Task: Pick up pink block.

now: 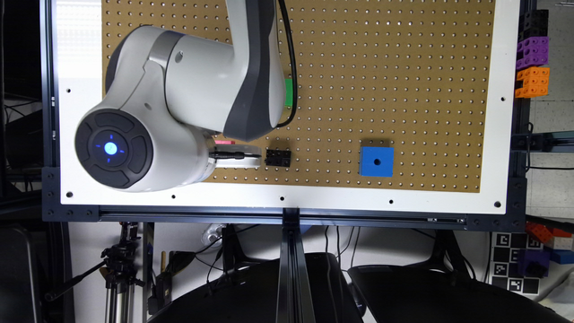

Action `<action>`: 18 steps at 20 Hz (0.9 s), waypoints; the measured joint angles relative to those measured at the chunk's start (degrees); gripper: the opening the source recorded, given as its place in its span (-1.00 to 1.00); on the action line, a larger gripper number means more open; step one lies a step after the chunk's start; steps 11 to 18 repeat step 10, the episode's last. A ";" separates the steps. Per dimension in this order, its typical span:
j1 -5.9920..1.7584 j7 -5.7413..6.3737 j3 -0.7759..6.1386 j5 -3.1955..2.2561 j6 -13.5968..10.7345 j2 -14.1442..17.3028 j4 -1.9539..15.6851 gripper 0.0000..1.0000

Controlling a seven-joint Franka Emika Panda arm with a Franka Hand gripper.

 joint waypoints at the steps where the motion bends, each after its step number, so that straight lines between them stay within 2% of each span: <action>1: 0.00 0.00 0.00 0.00 -0.20 -0.37 0.01 -1.00; 7: 0.00 0.00 0.01 0.00 -3.39 -3.52 0.00 -1.00; 18: 0.00 0.00 0.01 0.00 -3.43 -3.56 -0.03 -1.00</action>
